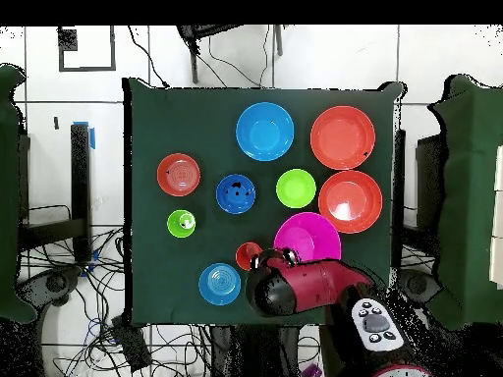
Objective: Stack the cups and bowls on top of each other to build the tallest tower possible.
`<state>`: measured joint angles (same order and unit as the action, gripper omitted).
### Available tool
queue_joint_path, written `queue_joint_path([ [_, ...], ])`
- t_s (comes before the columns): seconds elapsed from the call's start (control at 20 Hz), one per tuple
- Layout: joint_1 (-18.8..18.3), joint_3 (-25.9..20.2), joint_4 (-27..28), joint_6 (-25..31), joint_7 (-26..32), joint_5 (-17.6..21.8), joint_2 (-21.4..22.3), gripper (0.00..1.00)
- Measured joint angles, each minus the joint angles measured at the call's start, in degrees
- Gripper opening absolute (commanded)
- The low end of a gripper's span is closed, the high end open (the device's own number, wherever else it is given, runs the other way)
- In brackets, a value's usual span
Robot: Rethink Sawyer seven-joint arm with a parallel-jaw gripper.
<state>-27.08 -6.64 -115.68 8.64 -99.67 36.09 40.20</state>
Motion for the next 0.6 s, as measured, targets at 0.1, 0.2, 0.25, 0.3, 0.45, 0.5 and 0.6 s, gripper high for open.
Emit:
queue_joint_path([
  [0.1,-1.2,-1.2,-0.1,0.0,0.0,-0.3,0.4,0.0],
  [0.2,-3.0,-3.0,-0.4,0.3,0.0,-0.9,1.2,0.0],
  [0.25,-3.9,-4.0,-0.7,0.6,0.0,-1.5,1.8,0.0],
  [0.3,-4.8,-5.0,-1.0,0.9,0.0,-2.0,2.3,0.0],
  [0.45,-7.6,-8.2,-2.2,2.5,0.0,-4.4,4.5,0.0],
  [0.5,-8.3,-9.0,-2.5,3.1,0.0,-5.2,5.1,0.0],
  [0.6,-9.5,-10.7,-3.2,4.6,0.0,-6.9,6.8,0.0],
])
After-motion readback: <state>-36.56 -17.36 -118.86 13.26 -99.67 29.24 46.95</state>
